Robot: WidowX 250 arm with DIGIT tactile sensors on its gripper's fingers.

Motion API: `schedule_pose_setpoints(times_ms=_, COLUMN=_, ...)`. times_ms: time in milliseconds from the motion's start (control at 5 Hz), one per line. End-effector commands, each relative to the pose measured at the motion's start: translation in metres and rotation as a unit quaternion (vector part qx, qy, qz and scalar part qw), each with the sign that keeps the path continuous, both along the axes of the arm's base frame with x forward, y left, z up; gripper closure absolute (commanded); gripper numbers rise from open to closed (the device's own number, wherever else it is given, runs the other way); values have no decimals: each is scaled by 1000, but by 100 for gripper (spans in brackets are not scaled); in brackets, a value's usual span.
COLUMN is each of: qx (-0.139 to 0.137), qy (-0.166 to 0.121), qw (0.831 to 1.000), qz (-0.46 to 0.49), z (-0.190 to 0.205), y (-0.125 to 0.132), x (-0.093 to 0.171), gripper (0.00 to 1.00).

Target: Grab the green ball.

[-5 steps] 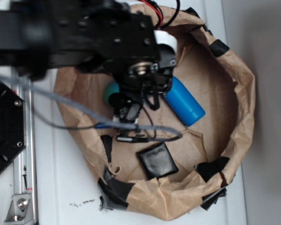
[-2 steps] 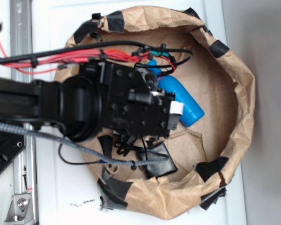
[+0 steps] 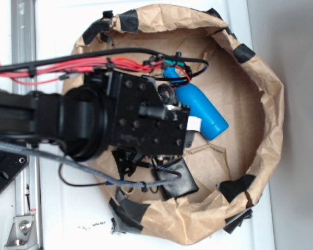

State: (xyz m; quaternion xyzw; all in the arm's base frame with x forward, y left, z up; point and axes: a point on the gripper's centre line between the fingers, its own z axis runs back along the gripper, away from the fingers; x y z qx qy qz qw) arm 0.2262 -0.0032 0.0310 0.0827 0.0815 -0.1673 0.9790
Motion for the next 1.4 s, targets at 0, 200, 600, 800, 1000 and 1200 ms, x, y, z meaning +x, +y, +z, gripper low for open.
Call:
schedule_pose_setpoints(times_ms=0, qx=-43, qy=-87, qw=995, qz=32, z=81, y=0, x=15, gripper=100)
schedule_pose_setpoints(times_ms=200, qx=-62, qy=-172, qw=980, qz=84, z=132, y=2, x=35, gripper=100)
schedule_pose_setpoints(times_ms=600, qx=-35, qy=-191, qw=977, qz=87, z=145, y=-5, x=40, gripper=100)
schedule_pose_setpoints(times_ms=800, qx=-46, qy=-170, qw=978, qz=115, z=141, y=-5, x=35, gripper=100)
schedule_pose_setpoints(times_ms=1000, qx=-64, qy=-179, qw=965, qz=182, z=132, y=-3, x=30, gripper=100)
schedule_pose_setpoints(times_ms=1200, qx=-59, qy=-169, qw=965, qz=190, z=127, y=-2, x=28, gripper=100)
